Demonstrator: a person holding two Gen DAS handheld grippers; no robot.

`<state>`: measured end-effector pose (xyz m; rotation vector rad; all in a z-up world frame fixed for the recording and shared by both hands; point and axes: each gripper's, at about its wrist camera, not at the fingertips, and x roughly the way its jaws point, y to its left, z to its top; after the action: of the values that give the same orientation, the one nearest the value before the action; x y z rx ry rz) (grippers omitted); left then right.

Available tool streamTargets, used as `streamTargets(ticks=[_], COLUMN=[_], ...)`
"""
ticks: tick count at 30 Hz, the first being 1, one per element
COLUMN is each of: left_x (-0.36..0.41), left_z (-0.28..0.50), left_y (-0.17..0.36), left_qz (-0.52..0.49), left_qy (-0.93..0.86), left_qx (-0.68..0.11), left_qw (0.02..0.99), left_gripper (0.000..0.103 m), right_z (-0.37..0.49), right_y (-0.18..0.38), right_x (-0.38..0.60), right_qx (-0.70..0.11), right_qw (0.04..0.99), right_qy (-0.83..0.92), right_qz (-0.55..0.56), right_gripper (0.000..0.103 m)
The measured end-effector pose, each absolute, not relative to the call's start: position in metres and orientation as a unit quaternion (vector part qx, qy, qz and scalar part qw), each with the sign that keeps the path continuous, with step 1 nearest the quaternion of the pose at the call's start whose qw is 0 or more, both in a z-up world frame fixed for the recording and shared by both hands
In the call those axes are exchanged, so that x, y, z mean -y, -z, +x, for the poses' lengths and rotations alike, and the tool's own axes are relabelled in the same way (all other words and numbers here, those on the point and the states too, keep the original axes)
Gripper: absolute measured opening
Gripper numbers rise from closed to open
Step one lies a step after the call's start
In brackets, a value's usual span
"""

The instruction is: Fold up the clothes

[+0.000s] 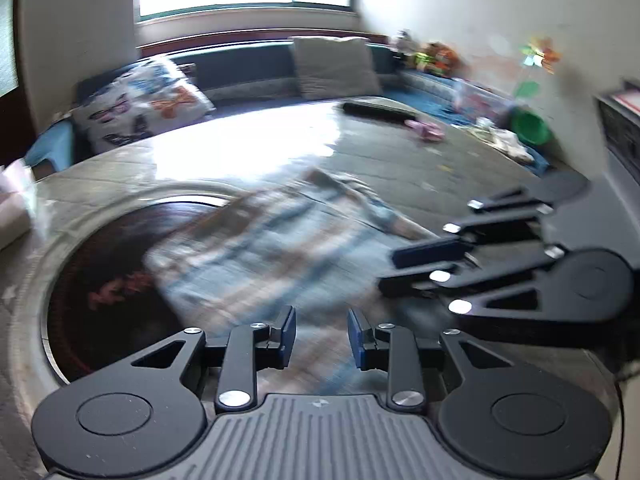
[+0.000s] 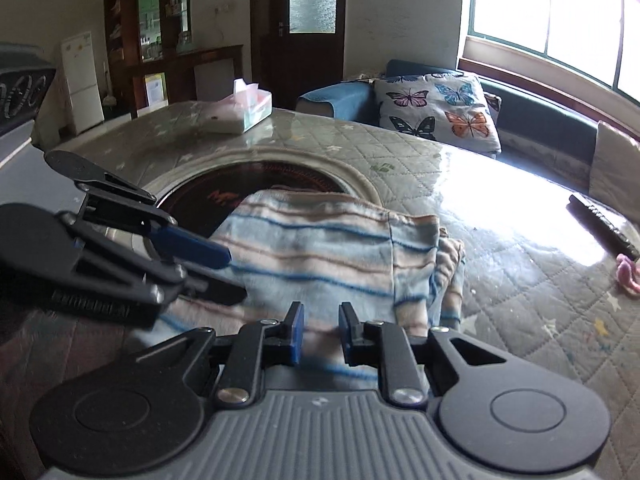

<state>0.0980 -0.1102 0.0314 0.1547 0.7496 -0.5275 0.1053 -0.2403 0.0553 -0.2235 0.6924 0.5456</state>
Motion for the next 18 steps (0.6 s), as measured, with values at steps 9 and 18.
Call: streamTargets(ticks=[9,18], left_x=[0.12,0.111], left_z=[0.077,0.077], left_y=[-0.018,-0.016], left_qz=[0.103,0.088], left_qy=[0.266,0.267], left_qx=[-0.355,-0.361], left_qw=[0.89,0.889], left_gripper=[0.031,0.031], right_z=[0.081,0.083], right_y=[-0.046,-0.053], right_x=[0.253,0.281], right_qx=[-0.347,-0.348], right_qw=[0.894,0.909], right_qy=[-0.259,-0.22], right_qz=[-0.112,-0.074], right_gripper=[0.018,0.018])
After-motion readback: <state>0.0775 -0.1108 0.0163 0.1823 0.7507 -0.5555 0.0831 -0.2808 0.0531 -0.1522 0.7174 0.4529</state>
